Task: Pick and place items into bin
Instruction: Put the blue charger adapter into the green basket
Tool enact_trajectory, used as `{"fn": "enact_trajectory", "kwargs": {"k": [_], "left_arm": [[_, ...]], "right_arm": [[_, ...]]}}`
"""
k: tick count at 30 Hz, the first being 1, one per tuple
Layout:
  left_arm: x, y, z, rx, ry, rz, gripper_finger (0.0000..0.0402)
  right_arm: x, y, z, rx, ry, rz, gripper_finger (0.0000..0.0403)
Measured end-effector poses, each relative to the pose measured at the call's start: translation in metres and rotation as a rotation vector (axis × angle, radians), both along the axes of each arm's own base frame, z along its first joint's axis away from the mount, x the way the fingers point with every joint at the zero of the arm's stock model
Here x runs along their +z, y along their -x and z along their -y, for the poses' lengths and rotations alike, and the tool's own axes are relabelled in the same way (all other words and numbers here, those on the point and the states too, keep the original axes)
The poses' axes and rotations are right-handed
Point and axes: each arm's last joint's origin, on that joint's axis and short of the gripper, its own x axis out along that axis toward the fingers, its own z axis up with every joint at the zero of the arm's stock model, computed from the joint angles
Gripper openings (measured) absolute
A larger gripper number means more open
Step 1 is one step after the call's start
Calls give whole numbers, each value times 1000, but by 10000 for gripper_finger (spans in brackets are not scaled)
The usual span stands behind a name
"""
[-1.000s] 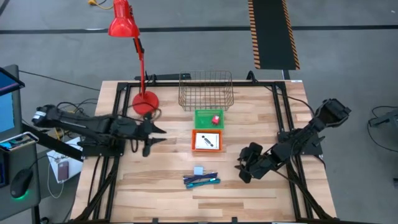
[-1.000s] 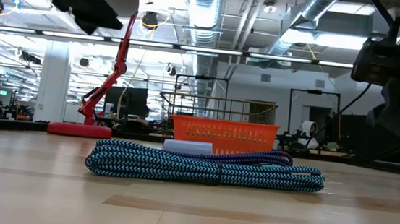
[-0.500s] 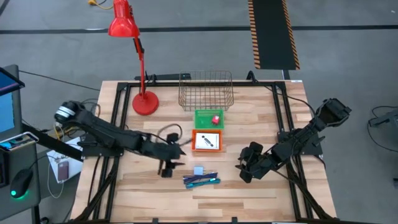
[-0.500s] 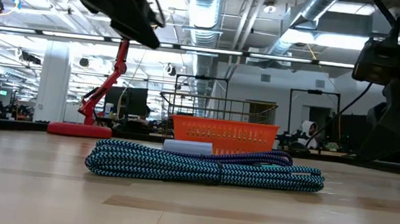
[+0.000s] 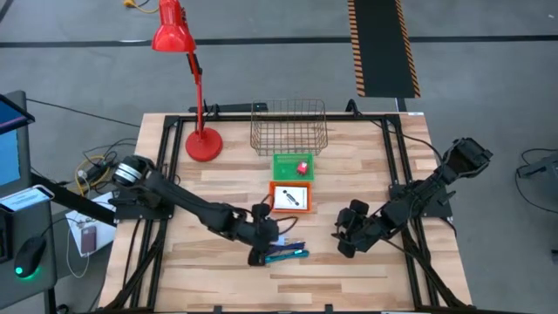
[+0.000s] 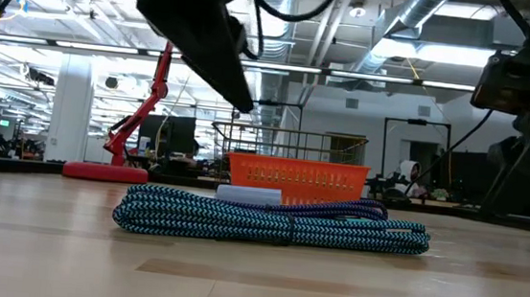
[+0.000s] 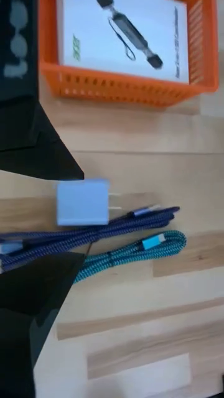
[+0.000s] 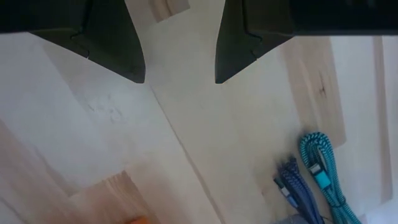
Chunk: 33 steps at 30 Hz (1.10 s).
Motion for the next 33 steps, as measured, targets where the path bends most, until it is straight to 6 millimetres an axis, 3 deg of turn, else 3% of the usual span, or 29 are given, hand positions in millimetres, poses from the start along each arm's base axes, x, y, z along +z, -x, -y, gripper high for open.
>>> {"fn": "enact_trajectory", "kwargs": {"k": [13,24,33], "left_arm": [[-22,-20,9,-5,-16,-54,190],[-23,-21,7,2,-59,-49,191],[-25,-21,7,-2,-75,-49,232]], "right_arm": [[0,8,-12,64,-1,-1,187],[0,9,-13,73,-2,0,187],[0,9,-13,73,-2,0,187]]}}
